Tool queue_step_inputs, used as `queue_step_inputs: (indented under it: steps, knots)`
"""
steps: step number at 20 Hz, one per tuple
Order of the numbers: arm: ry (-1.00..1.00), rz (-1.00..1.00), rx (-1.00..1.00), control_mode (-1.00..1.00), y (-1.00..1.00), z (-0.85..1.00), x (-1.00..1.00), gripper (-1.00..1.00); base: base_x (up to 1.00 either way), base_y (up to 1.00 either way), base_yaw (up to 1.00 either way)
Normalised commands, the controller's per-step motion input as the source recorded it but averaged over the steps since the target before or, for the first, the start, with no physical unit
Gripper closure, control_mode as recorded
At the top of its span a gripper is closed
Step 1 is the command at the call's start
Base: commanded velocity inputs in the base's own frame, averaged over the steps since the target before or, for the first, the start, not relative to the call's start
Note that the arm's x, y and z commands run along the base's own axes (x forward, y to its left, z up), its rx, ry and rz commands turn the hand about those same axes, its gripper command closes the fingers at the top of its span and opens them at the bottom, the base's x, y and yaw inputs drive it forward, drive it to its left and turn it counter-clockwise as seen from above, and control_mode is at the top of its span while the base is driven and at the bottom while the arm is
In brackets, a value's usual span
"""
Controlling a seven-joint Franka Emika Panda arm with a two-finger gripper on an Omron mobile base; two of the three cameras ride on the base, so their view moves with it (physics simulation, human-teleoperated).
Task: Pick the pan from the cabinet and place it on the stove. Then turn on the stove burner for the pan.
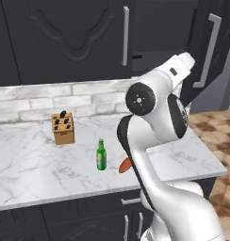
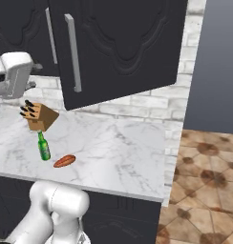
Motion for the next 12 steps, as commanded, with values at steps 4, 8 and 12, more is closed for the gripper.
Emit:
queue_step_inputs:
  steps: [4,8,12]
  knots:
    - [0.35,-0.40,-0.15,-1.00,0.03,-0.11,0.70,-1.00,0.00,0.00,0.00]
    - [0.31,-0.35,-0.12,-1.00,0.00,-0.05,0.63,-1.00,0.00,0.00,0.00]
    - [0.31,-0.29,-0.10,-1.00,-0.16,-0.07,0.59,-1.00,0.00,0.00,0.00]
